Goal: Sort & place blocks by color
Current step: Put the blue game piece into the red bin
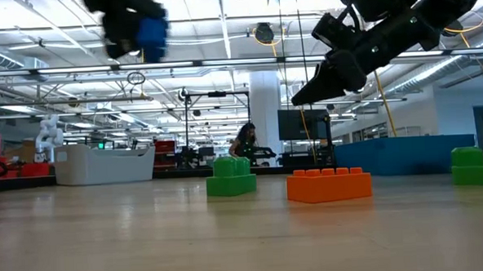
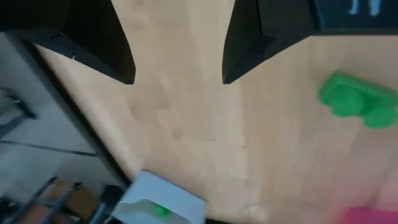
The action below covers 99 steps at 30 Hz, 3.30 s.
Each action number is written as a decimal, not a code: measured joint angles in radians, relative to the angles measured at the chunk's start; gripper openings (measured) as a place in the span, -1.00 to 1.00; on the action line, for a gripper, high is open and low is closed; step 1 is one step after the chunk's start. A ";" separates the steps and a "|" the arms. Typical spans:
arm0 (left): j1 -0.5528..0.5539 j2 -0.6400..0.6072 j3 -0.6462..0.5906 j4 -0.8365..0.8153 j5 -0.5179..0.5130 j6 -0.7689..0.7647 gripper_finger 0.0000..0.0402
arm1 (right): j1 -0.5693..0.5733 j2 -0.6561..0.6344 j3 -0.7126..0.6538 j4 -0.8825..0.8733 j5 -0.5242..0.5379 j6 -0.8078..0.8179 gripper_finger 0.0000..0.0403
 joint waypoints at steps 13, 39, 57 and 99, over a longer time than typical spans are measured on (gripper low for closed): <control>-0.384 -0.031 0.000 -0.479 0.008 -0.549 -0.25 | -0.063 -0.147 0.000 0.171 0.015 -0.087 0.18; -0.462 0.034 0.012 -0.652 0.191 -0.679 0.66 | -0.103 -0.198 0.000 0.334 0.012 -0.175 0.18; -0.317 0.251 0.178 -0.247 0.137 -0.349 0.68 | -0.103 -0.198 0.000 0.249 0.011 -0.152 0.18; -0.488 0.760 0.483 -0.331 -0.011 -0.295 0.68 | -0.102 -0.363 0.000 0.037 0.019 -0.125 0.18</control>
